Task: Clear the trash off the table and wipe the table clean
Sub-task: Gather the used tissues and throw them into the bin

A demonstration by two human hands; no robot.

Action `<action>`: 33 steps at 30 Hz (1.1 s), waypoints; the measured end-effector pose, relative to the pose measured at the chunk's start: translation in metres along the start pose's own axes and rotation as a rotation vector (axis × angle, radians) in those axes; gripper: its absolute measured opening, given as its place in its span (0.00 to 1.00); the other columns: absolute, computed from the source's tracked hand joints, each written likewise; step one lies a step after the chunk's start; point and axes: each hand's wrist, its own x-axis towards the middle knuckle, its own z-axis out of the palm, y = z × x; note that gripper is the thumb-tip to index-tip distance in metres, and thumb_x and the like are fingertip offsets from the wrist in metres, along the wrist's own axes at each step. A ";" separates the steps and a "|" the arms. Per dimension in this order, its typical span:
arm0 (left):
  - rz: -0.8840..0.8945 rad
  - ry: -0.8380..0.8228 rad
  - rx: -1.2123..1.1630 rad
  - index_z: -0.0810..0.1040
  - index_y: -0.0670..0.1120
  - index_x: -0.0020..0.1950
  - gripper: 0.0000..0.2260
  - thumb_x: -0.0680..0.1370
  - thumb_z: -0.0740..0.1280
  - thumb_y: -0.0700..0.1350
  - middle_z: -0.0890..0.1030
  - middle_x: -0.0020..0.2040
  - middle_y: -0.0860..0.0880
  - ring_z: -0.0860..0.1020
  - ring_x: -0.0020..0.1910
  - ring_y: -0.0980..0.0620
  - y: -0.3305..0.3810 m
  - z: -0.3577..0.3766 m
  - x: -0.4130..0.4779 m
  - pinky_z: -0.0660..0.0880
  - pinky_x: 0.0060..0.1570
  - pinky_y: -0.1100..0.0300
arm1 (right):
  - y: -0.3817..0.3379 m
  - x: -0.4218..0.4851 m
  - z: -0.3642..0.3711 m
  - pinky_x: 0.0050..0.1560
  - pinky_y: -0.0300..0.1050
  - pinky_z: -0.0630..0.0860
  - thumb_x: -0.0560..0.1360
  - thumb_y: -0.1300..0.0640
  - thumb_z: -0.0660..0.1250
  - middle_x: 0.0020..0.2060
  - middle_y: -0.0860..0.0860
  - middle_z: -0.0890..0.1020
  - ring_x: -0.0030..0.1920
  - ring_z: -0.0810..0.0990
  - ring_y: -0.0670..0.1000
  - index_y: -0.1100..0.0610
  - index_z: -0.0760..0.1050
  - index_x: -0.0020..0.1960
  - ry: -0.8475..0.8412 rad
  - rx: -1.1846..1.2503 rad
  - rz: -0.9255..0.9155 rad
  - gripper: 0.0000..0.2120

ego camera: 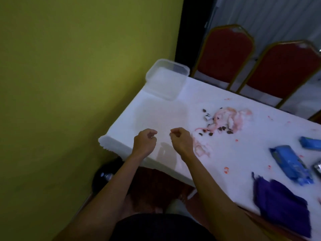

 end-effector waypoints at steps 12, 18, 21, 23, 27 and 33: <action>0.014 -0.217 0.113 0.82 0.48 0.58 0.17 0.73 0.66 0.36 0.83 0.56 0.49 0.78 0.52 0.55 0.059 0.102 0.026 0.71 0.57 0.66 | 0.088 0.035 -0.098 0.53 0.51 0.76 0.76 0.47 0.67 0.60 0.56 0.72 0.56 0.79 0.60 0.48 0.67 0.70 0.076 -0.426 0.163 0.24; 0.029 -0.291 0.179 0.78 0.46 0.65 0.22 0.71 0.69 0.35 0.81 0.62 0.47 0.78 0.56 0.53 0.070 0.143 0.026 0.70 0.53 0.67 | 0.118 0.045 -0.111 0.44 0.38 0.76 0.79 0.57 0.66 0.49 0.53 0.83 0.43 0.80 0.49 0.54 0.83 0.54 0.008 -0.469 0.034 0.09; 0.131 -0.381 0.234 0.70 0.46 0.75 0.30 0.73 0.70 0.35 0.75 0.70 0.48 0.75 0.66 0.50 0.079 0.156 0.021 0.71 0.58 0.64 | 0.115 0.051 -0.124 0.37 0.27 0.66 0.77 0.60 0.67 0.45 0.52 0.86 0.39 0.78 0.46 0.56 0.85 0.50 0.024 -0.337 -0.002 0.08; 0.213 -0.426 0.240 0.69 0.47 0.75 0.31 0.73 0.70 0.36 0.74 0.72 0.49 0.74 0.68 0.50 0.089 0.162 0.022 0.72 0.63 0.63 | 0.103 0.057 -0.131 0.39 0.27 0.68 0.76 0.58 0.68 0.44 0.51 0.86 0.38 0.78 0.44 0.55 0.85 0.49 0.029 -0.230 -0.010 0.07; 0.318 -0.360 0.211 0.79 0.50 0.66 0.20 0.75 0.70 0.38 0.82 0.60 0.51 0.80 0.55 0.55 0.107 0.172 0.035 0.70 0.50 0.79 | 0.081 0.070 -0.142 0.47 0.46 0.83 0.74 0.48 0.72 0.46 0.50 0.84 0.44 0.83 0.49 0.52 0.79 0.51 0.019 0.080 0.126 0.10; 0.277 -0.270 0.158 0.86 0.47 0.52 0.11 0.74 0.70 0.35 0.86 0.46 0.49 0.83 0.41 0.51 0.122 0.170 0.073 0.83 0.39 0.56 | 0.078 0.107 -0.166 0.47 0.51 0.84 0.70 0.64 0.72 0.52 0.52 0.83 0.48 0.84 0.51 0.48 0.76 0.52 -0.001 0.214 0.265 0.15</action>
